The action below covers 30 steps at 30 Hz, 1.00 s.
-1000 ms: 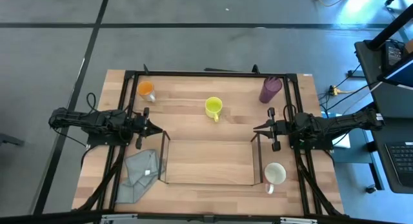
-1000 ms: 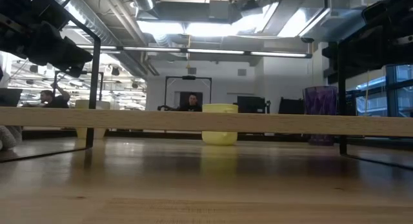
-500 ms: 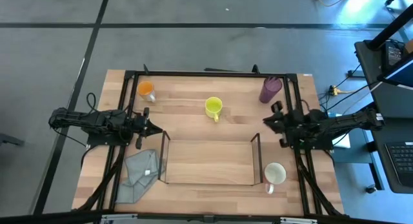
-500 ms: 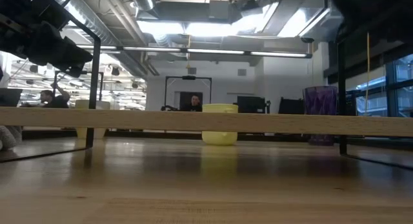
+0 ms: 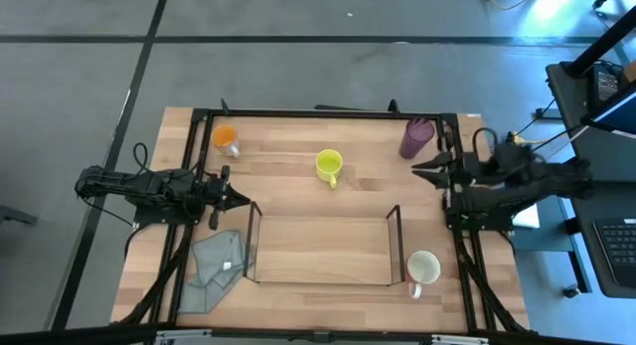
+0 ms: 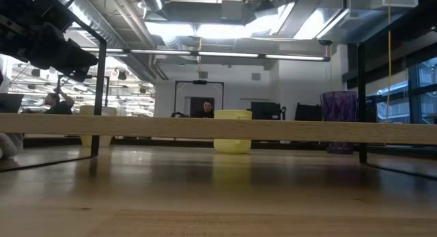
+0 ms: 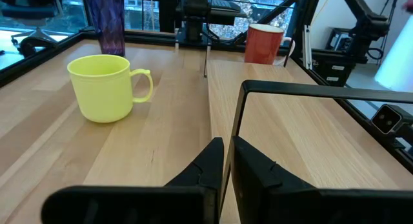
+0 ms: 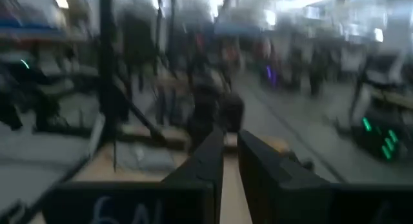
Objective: Stack small to large cups/mugs on shelf
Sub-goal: Put the violet cup on the shelf
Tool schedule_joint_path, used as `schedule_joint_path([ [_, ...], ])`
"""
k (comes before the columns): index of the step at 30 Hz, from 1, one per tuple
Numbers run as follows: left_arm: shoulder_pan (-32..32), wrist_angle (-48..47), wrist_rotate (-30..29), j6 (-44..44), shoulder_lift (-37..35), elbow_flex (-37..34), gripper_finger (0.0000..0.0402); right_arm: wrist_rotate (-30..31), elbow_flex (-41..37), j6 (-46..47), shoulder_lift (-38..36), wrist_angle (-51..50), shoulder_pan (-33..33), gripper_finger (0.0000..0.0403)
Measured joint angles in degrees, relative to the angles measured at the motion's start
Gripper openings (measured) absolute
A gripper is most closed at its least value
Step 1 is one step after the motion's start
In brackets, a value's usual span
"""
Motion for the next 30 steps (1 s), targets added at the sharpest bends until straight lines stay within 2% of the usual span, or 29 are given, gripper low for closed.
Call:
schedule_joint_path([
  [6,0.0,0.0,-0.02,0.0,-0.01,0.0,0.0025,11.18,16.29,14.18,6.72,-20.38,-0.02,0.0049],
  [10,0.02,0.0,0.0,0.0,-0.02,0.0,0.0025,14.2,21.96,26.91,9.15,-27.33,-0.02,0.0049],
  [15,0.01,0.0,-0.02,0.0,0.0,0.0,0.0025,12.64,25.21,35.56,9.51,-25.0,-0.02,0.0049],
  [20,0.02,0.0,-0.02,0.0,-0.01,0.0,0.0025,11.7,26.9,39.71,9.42,-19.98,-0.02,0.0049],
  [30,0.0,-0.02,0.0,0.0,-0.02,0.0,0.0025,11.82,27.65,37.34,9.64,-11.85,-0.04,0.0049],
])
